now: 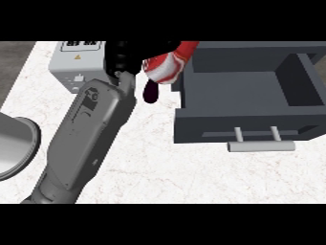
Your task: Pick up the can, place it into the drawer and close the drawer
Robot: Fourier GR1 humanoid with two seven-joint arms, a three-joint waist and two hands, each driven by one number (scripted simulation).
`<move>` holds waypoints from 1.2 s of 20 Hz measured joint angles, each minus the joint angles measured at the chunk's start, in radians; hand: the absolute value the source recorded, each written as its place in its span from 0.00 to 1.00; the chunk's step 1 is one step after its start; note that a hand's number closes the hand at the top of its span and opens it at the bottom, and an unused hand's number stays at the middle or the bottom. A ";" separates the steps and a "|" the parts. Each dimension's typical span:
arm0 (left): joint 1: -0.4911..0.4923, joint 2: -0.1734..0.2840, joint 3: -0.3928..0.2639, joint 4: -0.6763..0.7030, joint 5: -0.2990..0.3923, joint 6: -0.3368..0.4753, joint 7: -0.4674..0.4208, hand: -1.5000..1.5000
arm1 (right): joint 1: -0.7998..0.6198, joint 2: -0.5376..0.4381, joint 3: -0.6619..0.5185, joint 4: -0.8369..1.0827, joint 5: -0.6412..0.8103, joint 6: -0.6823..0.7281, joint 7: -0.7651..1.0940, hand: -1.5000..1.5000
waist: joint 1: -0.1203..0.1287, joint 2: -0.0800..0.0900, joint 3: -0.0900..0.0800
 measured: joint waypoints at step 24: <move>-0.408 -0.001 -0.199 0.498 0.355 0.165 -0.183 1.00 | -0.038 -0.013 0.016 -0.019 0.000 -0.026 0.033 0.00 | -0.034 0.007 0.001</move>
